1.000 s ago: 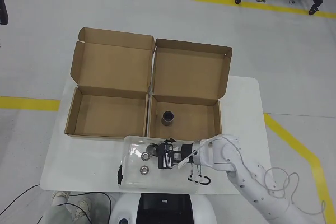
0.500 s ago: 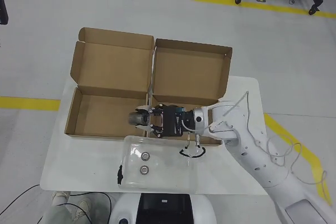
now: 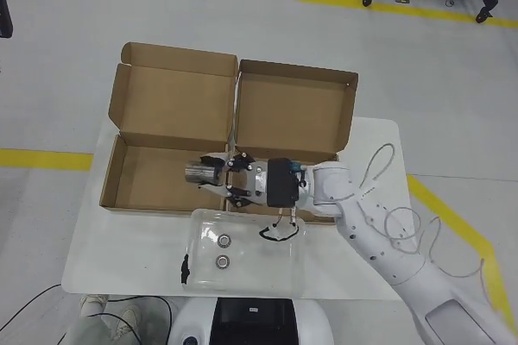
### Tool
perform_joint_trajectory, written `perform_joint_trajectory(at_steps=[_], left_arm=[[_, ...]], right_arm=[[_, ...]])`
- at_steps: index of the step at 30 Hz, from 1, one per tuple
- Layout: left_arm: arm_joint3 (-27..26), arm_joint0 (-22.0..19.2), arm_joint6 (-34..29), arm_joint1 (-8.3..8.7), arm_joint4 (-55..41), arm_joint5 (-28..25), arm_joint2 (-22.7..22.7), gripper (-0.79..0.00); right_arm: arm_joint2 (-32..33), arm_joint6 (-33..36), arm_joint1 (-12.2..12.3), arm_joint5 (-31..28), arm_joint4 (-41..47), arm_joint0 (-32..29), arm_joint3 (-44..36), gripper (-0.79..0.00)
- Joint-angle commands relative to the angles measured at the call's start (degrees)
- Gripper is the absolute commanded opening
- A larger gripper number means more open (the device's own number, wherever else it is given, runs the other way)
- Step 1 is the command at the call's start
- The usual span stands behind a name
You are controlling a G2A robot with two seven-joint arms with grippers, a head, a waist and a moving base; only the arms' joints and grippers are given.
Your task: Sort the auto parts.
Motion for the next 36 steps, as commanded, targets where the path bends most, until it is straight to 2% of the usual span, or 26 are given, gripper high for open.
perform_joint_trajectory(at_steps=[1, 5, 13, 29, 33, 36], left_arm=[[0.00, 0.00, 0.00, 0.00, 0.00, 0.00, 0.00, 0.000], [0.00, 0.00, 0.00, 0.00, 0.00, 0.00, 0.00, 0.000], [0.00, 0.00, 0.00, 0.00, 0.00, 0.00, 0.00, 0.000], [0.00, 0.00, 0.00, 0.00, 0.00, 0.00, 0.00, 0.000], [0.00, 0.00, 0.00, 0.00, 0.00, 0.00, 0.00, 0.000], [0.00, 0.00, 0.00, 0.00, 0.00, 0.00, 0.00, 0.000]], right_arm=[[1.09, -4.56, 0.33, -0.72, -2.71, -0.72, 0.13, -0.785], [2.96, -11.02, 1.01, -1.29, -6.67, -2.74, 0.56, -0.785], [6.94, -17.67, 2.50, -0.66, -11.12, -7.51, -1.24, -0.785], [12.03, -22.00, 4.39, 3.27, -14.84, -15.48, -6.94, -0.785], [13.23, -20.24, 4.74, 4.41, -14.68, -17.03, -7.02, -0.785], [13.94, -12.33, 4.74, 6.09, -11.99, -17.93, -6.61, -0.785]])
